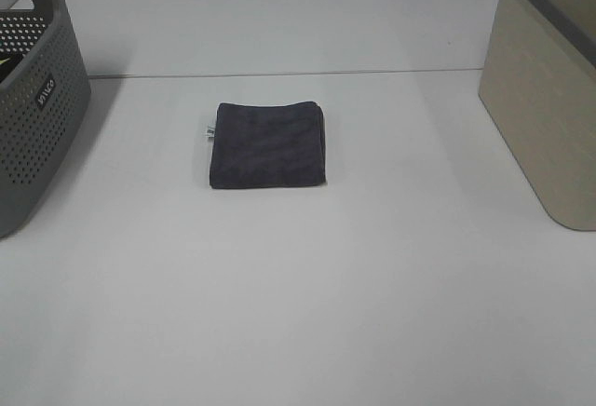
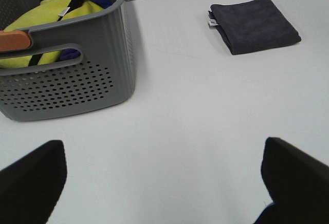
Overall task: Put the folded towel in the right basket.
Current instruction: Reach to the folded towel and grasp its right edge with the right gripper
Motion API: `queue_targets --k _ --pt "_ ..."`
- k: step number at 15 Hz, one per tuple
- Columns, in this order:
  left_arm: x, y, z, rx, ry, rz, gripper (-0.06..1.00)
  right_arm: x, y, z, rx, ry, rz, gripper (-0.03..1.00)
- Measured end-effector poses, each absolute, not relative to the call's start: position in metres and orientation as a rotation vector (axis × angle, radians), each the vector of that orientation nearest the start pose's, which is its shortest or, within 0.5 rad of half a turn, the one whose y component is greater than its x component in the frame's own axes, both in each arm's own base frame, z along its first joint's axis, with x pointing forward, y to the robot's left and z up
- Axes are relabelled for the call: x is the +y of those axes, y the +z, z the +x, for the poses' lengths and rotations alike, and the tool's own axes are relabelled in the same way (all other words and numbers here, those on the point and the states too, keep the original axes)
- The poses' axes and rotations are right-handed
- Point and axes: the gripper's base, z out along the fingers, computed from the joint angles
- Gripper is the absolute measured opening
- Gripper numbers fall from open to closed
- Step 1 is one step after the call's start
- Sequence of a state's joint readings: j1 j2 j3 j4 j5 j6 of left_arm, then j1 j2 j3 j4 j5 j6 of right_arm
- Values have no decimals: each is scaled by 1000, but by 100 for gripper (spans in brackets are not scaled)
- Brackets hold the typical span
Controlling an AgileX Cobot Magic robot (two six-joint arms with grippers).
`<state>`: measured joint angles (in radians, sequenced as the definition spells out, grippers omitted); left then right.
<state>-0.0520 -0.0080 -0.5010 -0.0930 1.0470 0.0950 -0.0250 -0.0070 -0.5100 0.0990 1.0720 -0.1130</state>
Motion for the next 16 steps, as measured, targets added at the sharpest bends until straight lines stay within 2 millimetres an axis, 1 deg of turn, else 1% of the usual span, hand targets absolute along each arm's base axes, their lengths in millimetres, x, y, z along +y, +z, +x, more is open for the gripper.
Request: queue_targets --k 16 --pt "-7 279 -6 2013 -84 152 98 8 279 -8 2033 32 -96 56"
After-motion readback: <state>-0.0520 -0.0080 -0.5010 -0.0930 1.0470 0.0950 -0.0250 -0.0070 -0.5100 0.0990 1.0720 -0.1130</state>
